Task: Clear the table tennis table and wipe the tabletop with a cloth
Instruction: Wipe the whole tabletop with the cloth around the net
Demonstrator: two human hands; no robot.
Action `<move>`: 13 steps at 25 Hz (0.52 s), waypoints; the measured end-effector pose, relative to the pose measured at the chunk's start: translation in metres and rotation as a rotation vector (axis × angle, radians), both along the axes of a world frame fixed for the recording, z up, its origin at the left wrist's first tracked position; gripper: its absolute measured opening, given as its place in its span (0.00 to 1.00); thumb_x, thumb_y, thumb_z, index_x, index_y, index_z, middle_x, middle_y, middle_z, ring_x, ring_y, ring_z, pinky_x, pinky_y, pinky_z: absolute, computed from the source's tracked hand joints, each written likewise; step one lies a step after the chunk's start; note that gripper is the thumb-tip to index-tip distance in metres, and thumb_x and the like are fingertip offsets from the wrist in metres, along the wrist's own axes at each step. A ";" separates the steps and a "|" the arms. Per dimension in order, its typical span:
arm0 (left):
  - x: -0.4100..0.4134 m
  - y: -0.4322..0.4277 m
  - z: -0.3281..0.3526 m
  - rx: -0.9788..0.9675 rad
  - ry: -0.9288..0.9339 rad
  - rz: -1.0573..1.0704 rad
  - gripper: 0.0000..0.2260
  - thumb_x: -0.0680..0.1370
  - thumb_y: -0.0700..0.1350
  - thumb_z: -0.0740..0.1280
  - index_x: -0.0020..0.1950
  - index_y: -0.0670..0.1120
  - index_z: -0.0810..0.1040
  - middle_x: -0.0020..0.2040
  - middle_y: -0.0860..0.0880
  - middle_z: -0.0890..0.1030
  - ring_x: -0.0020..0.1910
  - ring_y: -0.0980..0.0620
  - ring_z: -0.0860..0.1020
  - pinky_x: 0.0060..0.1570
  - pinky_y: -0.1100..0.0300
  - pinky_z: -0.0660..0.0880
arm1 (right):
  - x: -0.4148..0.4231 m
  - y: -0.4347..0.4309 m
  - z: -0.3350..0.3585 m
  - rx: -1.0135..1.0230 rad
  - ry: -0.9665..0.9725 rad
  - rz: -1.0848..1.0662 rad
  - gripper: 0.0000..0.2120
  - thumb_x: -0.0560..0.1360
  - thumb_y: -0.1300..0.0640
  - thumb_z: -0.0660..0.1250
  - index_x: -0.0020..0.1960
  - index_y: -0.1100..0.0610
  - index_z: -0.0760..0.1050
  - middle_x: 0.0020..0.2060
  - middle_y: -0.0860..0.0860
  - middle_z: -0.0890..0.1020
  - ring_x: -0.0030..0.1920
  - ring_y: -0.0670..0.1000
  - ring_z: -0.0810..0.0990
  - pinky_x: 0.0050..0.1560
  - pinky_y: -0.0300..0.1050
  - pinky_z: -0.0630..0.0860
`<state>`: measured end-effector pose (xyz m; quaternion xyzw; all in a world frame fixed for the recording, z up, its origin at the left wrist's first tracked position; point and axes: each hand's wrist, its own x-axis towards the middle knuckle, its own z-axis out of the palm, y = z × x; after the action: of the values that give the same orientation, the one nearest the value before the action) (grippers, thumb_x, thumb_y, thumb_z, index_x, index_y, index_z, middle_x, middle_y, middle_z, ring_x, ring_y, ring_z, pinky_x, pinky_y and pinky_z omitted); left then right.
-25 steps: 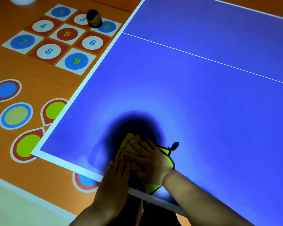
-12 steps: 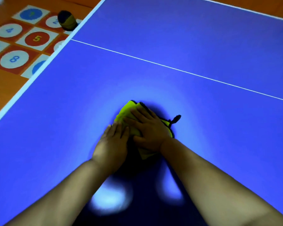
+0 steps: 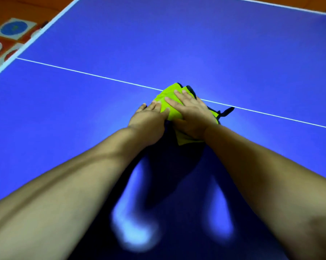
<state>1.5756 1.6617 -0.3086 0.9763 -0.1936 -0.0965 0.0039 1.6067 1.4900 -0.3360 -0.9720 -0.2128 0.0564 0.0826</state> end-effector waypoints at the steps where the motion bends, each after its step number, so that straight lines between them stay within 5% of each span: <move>1: 0.007 -0.013 0.001 0.015 0.020 -0.014 0.23 0.80 0.46 0.52 0.76 0.50 0.55 0.77 0.42 0.54 0.76 0.47 0.51 0.73 0.51 0.48 | 0.003 -0.014 0.001 -0.026 0.002 -0.040 0.33 0.76 0.39 0.58 0.77 0.40 0.50 0.78 0.50 0.49 0.78 0.53 0.46 0.74 0.60 0.50; 7: -0.012 -0.029 0.010 0.089 0.062 -0.132 0.23 0.80 0.43 0.52 0.75 0.49 0.56 0.76 0.43 0.54 0.76 0.48 0.51 0.73 0.51 0.49 | -0.050 -0.021 -0.003 -0.051 -0.054 -0.271 0.29 0.78 0.40 0.56 0.77 0.39 0.51 0.78 0.51 0.49 0.78 0.55 0.46 0.73 0.62 0.48; 13: -0.117 0.015 0.020 0.066 0.024 -0.269 0.23 0.78 0.44 0.54 0.75 0.48 0.59 0.73 0.45 0.62 0.72 0.46 0.60 0.71 0.53 0.54 | -0.154 0.009 0.005 -0.066 -0.021 -0.219 0.35 0.69 0.37 0.43 0.76 0.39 0.57 0.78 0.50 0.52 0.78 0.57 0.48 0.72 0.64 0.49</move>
<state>1.4586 1.6767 -0.2888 0.9400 -0.3192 -0.1143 -0.0387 1.4522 1.4987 -0.3313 -0.9921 -0.1044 0.0439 0.0538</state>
